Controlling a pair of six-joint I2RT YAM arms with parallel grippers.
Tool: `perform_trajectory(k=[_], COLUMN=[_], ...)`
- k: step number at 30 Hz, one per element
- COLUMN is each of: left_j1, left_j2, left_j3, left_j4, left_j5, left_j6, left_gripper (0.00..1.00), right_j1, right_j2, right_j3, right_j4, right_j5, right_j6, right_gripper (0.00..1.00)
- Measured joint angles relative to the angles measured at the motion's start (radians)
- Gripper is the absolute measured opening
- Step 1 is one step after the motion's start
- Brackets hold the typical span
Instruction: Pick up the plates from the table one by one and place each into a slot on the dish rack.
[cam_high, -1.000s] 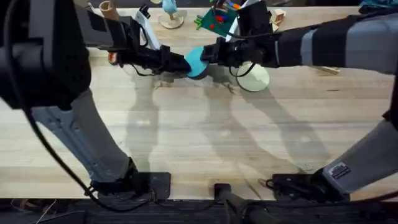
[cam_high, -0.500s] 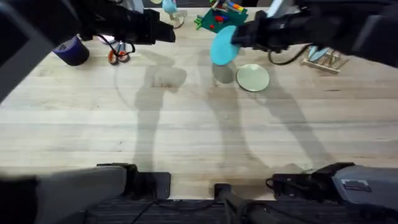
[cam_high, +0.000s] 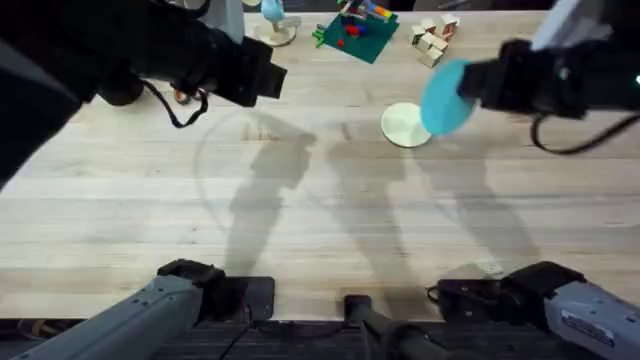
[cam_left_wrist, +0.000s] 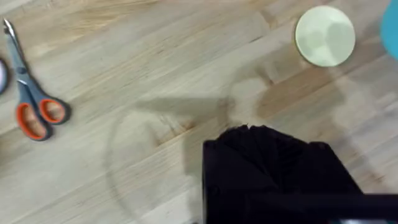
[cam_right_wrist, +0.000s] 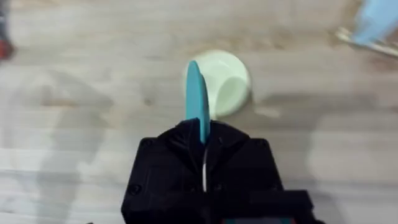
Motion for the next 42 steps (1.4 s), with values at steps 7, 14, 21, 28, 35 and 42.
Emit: perform_trajectory(k=[7, 14, 21, 28, 35, 42], left_j1=[-0.047, -0.047, -0.047, -0.047, -0.047, -0.047], left_j2=[-0.019, -0.019, -0.019, -0.019, -0.019, -0.019], left_j3=[0.000, 0.000, 0.000, 0.000, 0.000, 0.000], left_j4=[-0.008, -0.008, -0.008, -0.008, -0.008, -0.008], left_j5=[-0.062, -0.076, -0.077, -0.077, -0.077, -0.077], left_j6=[0.018, 0.020, 0.021, 0.021, 0.021, 0.021], left_gripper=[0.829, 0.995, 0.995, 0.994, 0.994, 0.994], right_j1=[0.000, -0.017, -0.123, -0.273, -0.433, -0.532], right_j2=[-0.015, -0.014, 0.047, 0.162, 0.273, 0.344], right_j3=[0.054, 0.136, 0.276, 0.401, 0.454, 0.454], right_j4=[-0.217, -0.327, -0.434, -0.451, -0.340, -0.273], right_j5=[0.113, 0.173, 0.232, 0.246, 0.213, 0.170], right_j6=[0.014, 0.078, 0.125, 0.086, -0.060, -0.136], right_gripper=[0.031, 0.031, 0.030, 0.030, 0.030, 0.030])
